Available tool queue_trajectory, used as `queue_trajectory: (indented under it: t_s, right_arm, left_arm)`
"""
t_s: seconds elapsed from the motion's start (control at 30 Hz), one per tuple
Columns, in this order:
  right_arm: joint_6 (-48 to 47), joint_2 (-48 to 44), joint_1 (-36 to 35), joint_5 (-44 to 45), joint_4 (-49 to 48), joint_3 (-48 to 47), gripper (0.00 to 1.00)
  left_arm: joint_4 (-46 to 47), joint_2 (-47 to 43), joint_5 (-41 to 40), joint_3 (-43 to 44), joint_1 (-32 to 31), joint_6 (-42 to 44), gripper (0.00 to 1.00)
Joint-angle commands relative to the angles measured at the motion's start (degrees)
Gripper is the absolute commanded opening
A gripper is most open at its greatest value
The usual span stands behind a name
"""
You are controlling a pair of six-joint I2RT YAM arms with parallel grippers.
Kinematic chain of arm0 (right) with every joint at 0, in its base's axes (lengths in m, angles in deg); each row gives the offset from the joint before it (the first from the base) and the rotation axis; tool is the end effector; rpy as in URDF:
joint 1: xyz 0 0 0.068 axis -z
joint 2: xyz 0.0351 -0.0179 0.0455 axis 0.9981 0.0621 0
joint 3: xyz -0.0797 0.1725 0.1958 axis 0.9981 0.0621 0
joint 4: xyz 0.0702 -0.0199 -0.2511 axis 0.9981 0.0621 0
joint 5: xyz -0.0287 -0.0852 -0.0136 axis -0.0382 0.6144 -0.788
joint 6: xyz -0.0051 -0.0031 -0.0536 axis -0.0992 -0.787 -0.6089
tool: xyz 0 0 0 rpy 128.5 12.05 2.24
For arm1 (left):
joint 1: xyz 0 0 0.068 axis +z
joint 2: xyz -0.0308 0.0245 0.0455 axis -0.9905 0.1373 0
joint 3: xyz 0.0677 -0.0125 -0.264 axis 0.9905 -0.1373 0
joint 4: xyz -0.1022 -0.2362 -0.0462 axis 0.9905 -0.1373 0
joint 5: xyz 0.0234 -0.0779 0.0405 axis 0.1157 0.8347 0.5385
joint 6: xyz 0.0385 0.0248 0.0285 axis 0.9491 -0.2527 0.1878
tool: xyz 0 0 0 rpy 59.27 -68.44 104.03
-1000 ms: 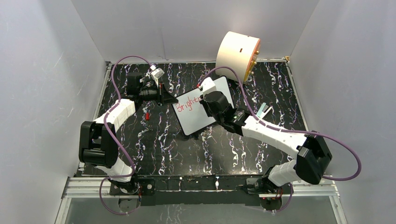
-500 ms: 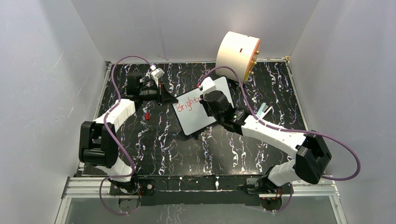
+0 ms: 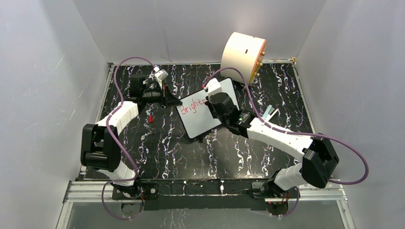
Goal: Write a sentence on the whiteboard
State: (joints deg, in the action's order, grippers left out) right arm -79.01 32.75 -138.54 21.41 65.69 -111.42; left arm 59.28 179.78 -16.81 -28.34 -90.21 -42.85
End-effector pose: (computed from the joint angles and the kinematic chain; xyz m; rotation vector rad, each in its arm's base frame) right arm 0.2124 0.2439 0.3041 -0.5117 1.8791 0.1031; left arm 0.3370 -0.0792 0.2609 0.7215 1.8332 -1.1997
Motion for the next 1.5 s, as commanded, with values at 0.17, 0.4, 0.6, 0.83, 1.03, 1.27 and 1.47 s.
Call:
queue_trajectory:
  t_s: [0.17,0.4,0.6,0.83,1.03,1.27,1.47]
  right_arm:
    - [-1.17,-1.10,0.47,2.59,-4.11,-0.66,0.00]
    - [-1.84,-0.86,0.45,2.10,-4.83,-1.35,0.00]
    - [-2.15,-0.42,0.47,0.80,-4.90,-1.99,0.00]
    - [-2.19,-0.38,0.47,-0.81,-4.99,-2.16,0.00]
    - [-2.24,-0.29,0.43,-1.34,-4.99,-2.16,0.00]
    - [-2.13,-0.42,0.43,-2.78,-4.84,-1.77,0.00]
    - [-1.89,-0.97,0.42,-3.37,-4.31,-1.30,0.00]
  left_arm:
    - [-4.75,1.17,-2.04,-0.35,-1.39,2.49,0.00]
    - [-4.78,1.17,-2.04,-0.42,-1.35,2.49,0.00]
    - [-4.75,1.13,-2.04,-0.31,-1.39,2.44,0.00]
    - [-4.72,1.13,-2.05,-0.28,-1.39,2.44,0.00]
    - [-4.76,1.13,-2.12,-0.31,-1.39,2.49,0.00]
    - [-4.79,1.11,-2.09,-0.31,-1.39,2.45,0.00]
    - [-4.78,1.14,-2.05,-0.29,-1.39,2.49,0.00]
